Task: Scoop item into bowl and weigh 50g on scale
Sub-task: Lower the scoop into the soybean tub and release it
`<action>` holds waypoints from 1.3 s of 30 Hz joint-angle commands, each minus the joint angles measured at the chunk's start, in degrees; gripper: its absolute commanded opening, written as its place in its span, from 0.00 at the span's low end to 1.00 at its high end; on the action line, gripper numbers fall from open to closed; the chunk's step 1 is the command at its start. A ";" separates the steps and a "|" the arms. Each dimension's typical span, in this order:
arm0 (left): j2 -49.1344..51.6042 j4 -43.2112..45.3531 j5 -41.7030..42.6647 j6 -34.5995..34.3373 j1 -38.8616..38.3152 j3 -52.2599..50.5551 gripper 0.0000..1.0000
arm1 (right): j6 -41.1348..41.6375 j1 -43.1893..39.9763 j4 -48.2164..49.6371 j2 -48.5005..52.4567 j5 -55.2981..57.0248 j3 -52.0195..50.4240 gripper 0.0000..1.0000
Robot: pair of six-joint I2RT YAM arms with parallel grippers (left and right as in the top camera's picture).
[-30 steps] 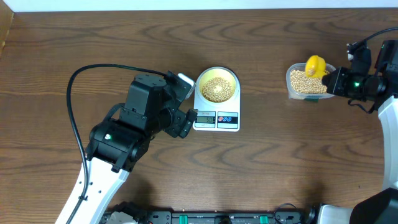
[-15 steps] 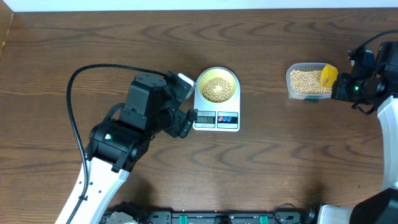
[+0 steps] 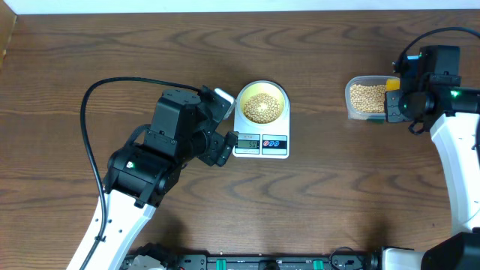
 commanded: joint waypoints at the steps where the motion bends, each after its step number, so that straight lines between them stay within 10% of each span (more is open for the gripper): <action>1: 0.20 -0.15 0.50 0.57 0.26 0.04 0.84 | -0.79 0.33 0.04 -1.42 4.22 1.20 0.01; 32: 0.20 -0.15 0.50 0.57 0.26 0.04 0.84 | 22.84 0.26 0.63 6.21 -5.70 0.66 0.01; 39: 0.20 -0.15 0.50 0.57 0.26 0.04 0.83 | 22.80 0.26 0.11 6.45 -5.66 0.66 0.22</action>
